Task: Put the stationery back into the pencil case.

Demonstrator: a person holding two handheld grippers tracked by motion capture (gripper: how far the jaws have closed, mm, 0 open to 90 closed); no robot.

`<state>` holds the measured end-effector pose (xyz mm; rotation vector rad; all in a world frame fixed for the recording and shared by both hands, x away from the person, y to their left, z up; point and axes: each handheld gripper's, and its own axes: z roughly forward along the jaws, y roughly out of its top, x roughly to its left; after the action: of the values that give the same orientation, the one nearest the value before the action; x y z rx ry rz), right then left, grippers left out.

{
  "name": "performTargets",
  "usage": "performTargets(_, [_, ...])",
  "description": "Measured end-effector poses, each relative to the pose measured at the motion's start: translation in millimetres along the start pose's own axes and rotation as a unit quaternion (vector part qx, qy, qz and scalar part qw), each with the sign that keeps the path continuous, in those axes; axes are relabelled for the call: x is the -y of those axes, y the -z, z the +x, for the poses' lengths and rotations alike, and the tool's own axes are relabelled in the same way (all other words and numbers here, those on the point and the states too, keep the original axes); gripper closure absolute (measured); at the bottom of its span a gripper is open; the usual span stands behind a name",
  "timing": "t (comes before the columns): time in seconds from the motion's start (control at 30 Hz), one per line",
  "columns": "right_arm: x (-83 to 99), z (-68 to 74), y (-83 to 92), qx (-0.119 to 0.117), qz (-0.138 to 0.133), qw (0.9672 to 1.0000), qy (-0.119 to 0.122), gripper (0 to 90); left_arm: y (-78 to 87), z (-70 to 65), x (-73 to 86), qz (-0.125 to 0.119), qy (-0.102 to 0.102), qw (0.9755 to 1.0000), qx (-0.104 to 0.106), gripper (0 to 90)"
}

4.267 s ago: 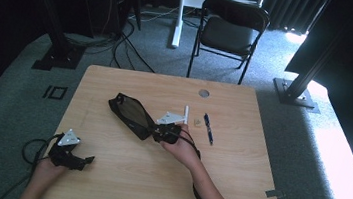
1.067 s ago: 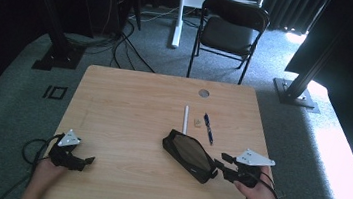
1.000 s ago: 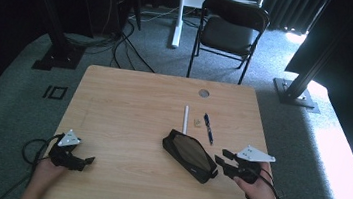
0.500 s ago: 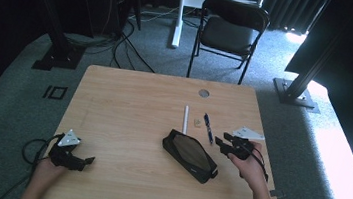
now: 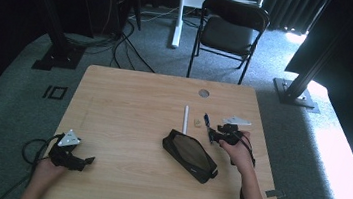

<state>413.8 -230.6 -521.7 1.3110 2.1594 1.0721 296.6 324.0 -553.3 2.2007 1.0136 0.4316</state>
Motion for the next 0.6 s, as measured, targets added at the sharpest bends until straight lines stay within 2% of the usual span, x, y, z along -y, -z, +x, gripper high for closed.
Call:
performTargets(0.3, [-7.0,-2.2,-25.9,0.009,0.024,0.9996,-0.006,60.6,0.0,0.0,0.0,0.0,0.0,1.0,0.0,2.2])
performTargets(0.6, [-9.3,-1.0,-39.7,0.016,0.041,0.999,-0.007,62.7,0.0,0.0,0.0,0.0,0.0,1.0,0.0,2.2])
